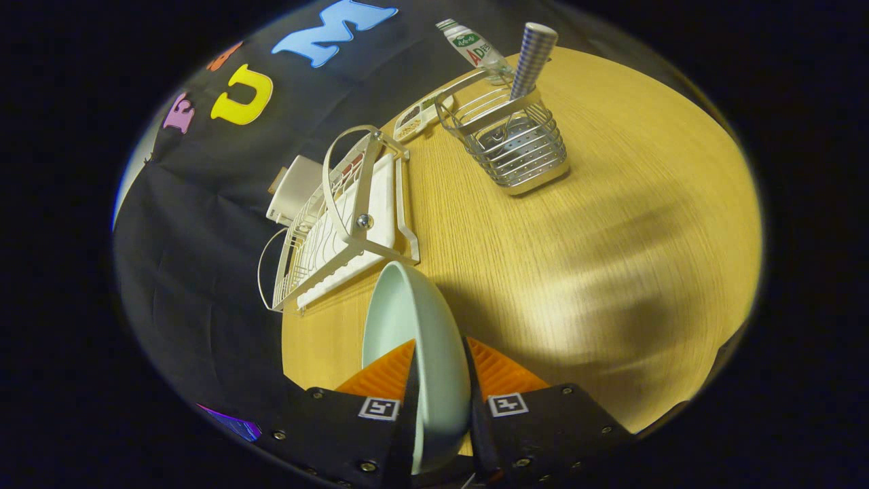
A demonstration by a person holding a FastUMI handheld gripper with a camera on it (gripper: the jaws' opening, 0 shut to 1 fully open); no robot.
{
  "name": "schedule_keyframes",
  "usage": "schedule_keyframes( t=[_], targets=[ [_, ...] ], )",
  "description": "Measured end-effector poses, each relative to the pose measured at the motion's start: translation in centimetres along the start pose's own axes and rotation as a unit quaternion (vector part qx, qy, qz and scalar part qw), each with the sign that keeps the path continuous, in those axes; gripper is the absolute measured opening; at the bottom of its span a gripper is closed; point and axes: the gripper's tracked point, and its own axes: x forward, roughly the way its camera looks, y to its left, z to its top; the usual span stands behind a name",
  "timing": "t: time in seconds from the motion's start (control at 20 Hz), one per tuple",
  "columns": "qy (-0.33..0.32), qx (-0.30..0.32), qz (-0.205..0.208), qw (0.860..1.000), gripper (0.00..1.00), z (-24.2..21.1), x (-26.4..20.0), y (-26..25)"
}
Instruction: Take the plate from the dish rack, then take the spoon from the basket and place it into the plate.
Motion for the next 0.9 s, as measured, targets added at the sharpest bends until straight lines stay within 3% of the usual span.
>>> schedule_keyframes(
  t=[0.05,0.1,0.15,0.35,0.55,0.7,0.9],
  targets=[
    [-0.003,-0.007,-0.011,1.000,0.34,0.2,0.0,-0.6],
    [-0.012,-0.019,-0.022,1.000,0.49,0.5,-0.1,-1.1],
    [-0.027,-0.033,-0.029,0.999,0.55,1.1,-0.6,-1.4],
    [-0.126,-0.117,-0.047,0.984,0.57,4.8,-5.2,-1.1],
    [-0.256,-0.210,-0.065,0.941,0.57,9.8,-11.2,0.0],
    [-0.348,-0.273,-0.067,0.894,0.57,13.3,-14.6,1.3],
    [-0.415,-0.298,-0.073,0.857,0.57,16.2,-16.9,1.8]
  ],
)
